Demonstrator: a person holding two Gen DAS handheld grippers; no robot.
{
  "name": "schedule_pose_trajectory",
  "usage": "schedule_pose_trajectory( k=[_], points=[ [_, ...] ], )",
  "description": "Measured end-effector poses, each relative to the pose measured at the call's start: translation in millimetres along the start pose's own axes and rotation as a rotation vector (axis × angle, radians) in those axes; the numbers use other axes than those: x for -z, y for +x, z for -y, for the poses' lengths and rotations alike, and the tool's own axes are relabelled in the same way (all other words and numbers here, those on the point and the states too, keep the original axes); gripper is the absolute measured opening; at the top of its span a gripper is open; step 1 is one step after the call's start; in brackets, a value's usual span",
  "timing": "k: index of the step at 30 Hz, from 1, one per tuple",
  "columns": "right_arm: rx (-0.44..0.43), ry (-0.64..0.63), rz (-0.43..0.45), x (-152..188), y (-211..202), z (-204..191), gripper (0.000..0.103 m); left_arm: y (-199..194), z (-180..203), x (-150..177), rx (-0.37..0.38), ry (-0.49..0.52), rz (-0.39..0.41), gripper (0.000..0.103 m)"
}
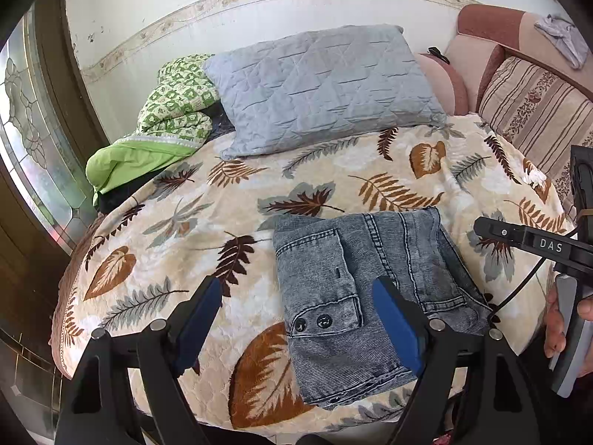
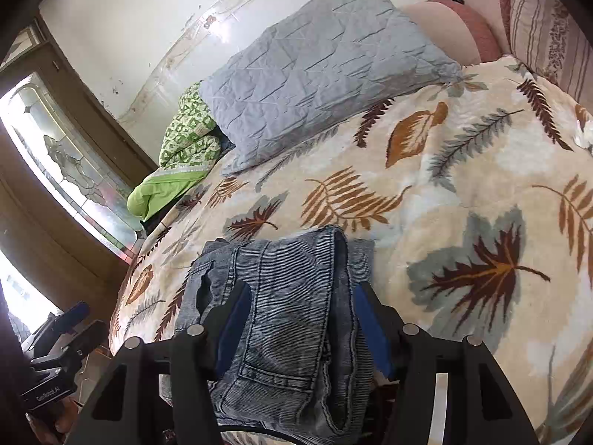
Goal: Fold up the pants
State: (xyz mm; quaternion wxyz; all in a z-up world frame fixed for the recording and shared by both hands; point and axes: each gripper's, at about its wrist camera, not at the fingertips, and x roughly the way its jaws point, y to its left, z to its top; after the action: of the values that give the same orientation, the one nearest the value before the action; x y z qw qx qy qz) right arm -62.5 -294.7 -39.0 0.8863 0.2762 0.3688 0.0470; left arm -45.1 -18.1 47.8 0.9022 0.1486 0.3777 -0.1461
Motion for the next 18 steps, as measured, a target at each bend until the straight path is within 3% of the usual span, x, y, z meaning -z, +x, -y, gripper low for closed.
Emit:
schedule_pose_trajectory(
  k=[7, 10, 18],
  points=[
    [0.008, 0.044, 0.002, 1.5, -14.4, 23.1, 0.063, 12.8, 4.0, 2.3, -0.01, 0.01, -0.035, 0.085],
    [0.004, 0.07, -0.014, 2.9, -14.1, 32.9, 0.069, 25.5, 4.1, 6.0, -0.019, 0.021, -0.068, 0.085],
    [0.021, 0.049, -0.042, 9.6, -2.4, 32.5, 0.069, 79.4, -14.0, 23.6, 0.007, -0.074, -0.253, 0.085]
  ],
)
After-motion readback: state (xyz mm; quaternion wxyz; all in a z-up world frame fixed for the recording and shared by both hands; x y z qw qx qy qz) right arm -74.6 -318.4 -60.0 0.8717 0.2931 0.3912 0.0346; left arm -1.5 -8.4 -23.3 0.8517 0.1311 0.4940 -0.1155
